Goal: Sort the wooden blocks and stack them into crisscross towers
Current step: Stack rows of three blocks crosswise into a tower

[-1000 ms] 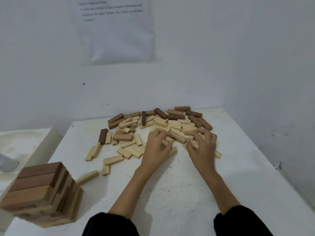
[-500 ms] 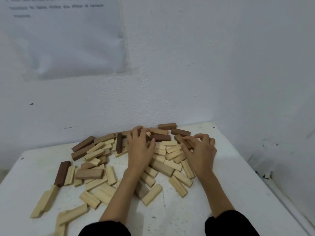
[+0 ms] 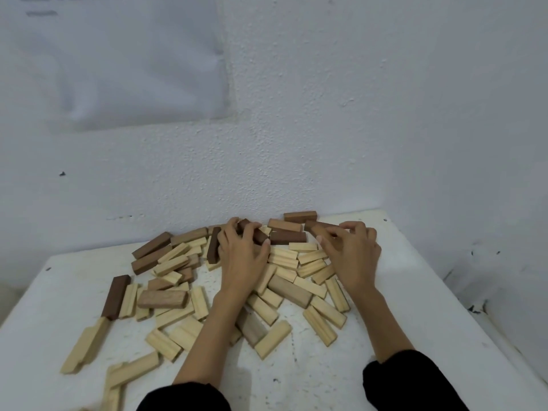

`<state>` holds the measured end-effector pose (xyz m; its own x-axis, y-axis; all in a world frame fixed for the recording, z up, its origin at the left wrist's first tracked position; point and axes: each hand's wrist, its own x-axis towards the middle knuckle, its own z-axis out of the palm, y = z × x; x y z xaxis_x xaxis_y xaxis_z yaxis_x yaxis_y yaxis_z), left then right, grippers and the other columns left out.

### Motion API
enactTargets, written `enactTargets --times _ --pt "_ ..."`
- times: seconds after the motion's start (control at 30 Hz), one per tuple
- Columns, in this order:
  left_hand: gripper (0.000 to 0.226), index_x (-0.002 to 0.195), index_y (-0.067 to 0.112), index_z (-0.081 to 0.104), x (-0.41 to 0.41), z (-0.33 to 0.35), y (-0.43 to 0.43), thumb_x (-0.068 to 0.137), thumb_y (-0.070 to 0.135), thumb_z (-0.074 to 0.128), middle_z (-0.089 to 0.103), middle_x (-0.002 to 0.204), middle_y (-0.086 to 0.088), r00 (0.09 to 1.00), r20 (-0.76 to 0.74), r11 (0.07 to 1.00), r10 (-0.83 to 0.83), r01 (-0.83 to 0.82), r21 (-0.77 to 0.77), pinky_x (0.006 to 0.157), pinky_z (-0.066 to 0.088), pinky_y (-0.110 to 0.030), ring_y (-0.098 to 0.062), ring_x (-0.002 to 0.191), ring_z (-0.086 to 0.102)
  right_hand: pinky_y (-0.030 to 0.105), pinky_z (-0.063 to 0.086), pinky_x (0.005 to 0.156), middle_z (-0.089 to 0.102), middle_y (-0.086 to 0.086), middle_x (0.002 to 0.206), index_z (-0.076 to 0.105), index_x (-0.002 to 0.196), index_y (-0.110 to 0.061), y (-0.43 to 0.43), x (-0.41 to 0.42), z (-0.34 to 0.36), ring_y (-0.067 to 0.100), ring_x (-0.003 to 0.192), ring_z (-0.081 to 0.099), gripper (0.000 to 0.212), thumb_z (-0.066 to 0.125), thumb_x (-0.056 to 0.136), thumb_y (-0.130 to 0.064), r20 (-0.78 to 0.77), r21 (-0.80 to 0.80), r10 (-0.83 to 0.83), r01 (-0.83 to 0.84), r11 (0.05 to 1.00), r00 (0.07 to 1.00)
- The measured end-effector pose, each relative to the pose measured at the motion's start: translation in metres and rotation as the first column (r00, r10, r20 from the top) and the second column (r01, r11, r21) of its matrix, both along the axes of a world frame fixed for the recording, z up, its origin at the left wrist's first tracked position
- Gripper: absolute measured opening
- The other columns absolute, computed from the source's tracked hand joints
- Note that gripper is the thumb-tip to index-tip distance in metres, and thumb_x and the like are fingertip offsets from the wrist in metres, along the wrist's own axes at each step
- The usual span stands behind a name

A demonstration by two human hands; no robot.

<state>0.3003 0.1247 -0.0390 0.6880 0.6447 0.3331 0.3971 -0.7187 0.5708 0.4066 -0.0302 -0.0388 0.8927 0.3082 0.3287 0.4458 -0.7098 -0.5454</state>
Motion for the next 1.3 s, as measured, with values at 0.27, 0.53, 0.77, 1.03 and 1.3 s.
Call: enactTargets --times 0.27,0.53,0.77,1.03,1.3 --pt "0.036 0.12 0.015 0.052 -0.001 -0.002 -0.001 0.09 0.032 0.059 0.03 0.14 -0.012 1.0 -0.008 1.0 0.004 -0.004 -0.012 0.097 0.025 -0.034 -0.027 0.124 0.028 0.042 0.033 0.1 0.052 0.007 0.127 0.064 0.117 -0.025 0.007 0.021 0.002 0.026 0.122 0.041 0.03 0.057 0.091 -0.036 -0.043 -0.054 0.234 -0.236 0.97 0.971" --pt "0.038 0.123 0.018 0.053 -0.001 -0.003 0.001 0.09 0.034 0.059 0.034 0.136 -0.011 0.999 -0.042 1.0 0.003 -0.003 0.008 0.096 0.026 -0.033 -0.027 0.122 0.029 0.03 0.042 0.082 0.062 -0.001 0.106 0.066 0.103 -0.03 -0.01 0.033 0.009 0.019 0.101 0.055 0.033 0.074 0.074 -0.016 -0.219 0.071 0.36 -0.354 0.933 0.907" --pt "0.037 0.121 0.02 0.058 -0.004 -0.001 0.002 0.087 0.034 0.063 0.039 0.134 -0.01 1.0 -0.017 1.0 -0.021 0.021 -0.001 0.092 0.024 -0.028 -0.026 0.121 0.032 0.034 0.045 0.08 0.065 0.0 0.101 0.071 0.1 -0.022 -0.008 0.025 0.008 0.017 0.093 0.058 0.031 0.077 0.071 -0.012 -0.11 0.143 0.308 -0.291 0.946 0.945" --pt "0.036 0.117 0.022 0.062 -0.009 0.009 0.004 0.083 0.031 0.07 0.043 0.129 -0.005 0.991 0.09 0.993 -0.099 0.105 -0.062 0.096 0.026 -0.026 -0.021 0.123 0.031 0.003 0.035 0.071 0.066 0.005 0.097 0.073 0.094 -0.017 -0.007 0.024 0.007 0.01 0.084 0.055 0.031 0.079 0.066 -0.006 0.032 0.279 0.278 -0.275 0.92 0.96" --pt "0.061 0.135 0.027 0.047 -0.031 0.027 -0.003 0.08 0.032 0.073 0.046 0.126 -0.006 0.981 0.132 0.984 -0.142 0.154 -0.088 0.101 0.033 -0.036 -0.02 0.12 0.035 0.022 0.042 0.082 0.061 -0.005 0.098 0.07 0.094 -0.025 -0.005 -0.02 0.014 0.015 0.094 0.056 0.037 0.08 0.063 -0.006 0.116 0.394 0.291 -0.314 0.864 0.949"
